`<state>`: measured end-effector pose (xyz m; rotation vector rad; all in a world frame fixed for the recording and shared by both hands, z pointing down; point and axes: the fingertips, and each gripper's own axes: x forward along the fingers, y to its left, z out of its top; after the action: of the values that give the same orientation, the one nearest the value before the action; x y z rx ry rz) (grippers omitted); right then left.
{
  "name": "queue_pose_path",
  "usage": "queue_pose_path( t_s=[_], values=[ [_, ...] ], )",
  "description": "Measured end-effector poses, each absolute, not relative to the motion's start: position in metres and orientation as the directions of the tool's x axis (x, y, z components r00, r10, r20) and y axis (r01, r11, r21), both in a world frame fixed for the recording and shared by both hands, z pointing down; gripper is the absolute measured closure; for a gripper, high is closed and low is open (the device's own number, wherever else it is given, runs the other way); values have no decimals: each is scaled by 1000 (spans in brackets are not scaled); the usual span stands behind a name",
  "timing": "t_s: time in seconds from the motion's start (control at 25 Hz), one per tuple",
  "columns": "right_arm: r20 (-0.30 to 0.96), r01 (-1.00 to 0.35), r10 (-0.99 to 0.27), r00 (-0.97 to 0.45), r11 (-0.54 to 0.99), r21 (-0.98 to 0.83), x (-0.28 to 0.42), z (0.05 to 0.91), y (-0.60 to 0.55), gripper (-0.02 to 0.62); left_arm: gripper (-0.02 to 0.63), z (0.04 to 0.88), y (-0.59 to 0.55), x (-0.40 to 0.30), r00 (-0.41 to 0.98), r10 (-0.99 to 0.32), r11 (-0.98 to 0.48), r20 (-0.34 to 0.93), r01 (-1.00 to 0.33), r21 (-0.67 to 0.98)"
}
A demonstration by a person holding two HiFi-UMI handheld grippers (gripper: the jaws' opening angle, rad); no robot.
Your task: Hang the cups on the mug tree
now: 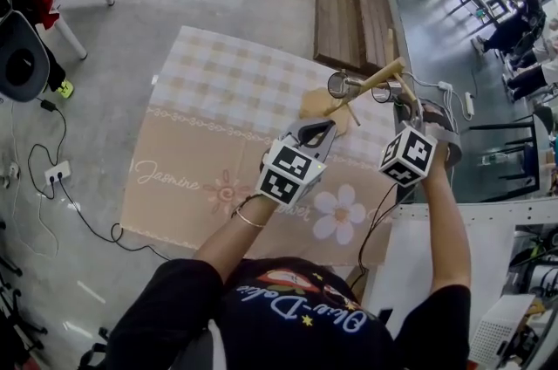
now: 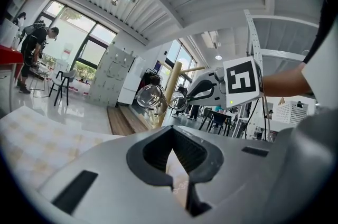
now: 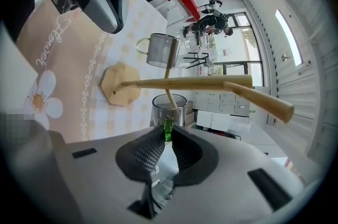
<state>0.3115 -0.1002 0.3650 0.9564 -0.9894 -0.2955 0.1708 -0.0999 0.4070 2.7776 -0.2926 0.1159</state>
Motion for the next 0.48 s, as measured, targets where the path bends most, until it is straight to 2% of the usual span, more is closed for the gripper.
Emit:
queue_pose_path(
  t_s=[0.48],
  values=[
    [557, -165, -625, 547, 572, 804, 310, 368, -98, 548, 603, 410, -98, 167, 974, -190, -917, 126, -222, 330]
  ],
)
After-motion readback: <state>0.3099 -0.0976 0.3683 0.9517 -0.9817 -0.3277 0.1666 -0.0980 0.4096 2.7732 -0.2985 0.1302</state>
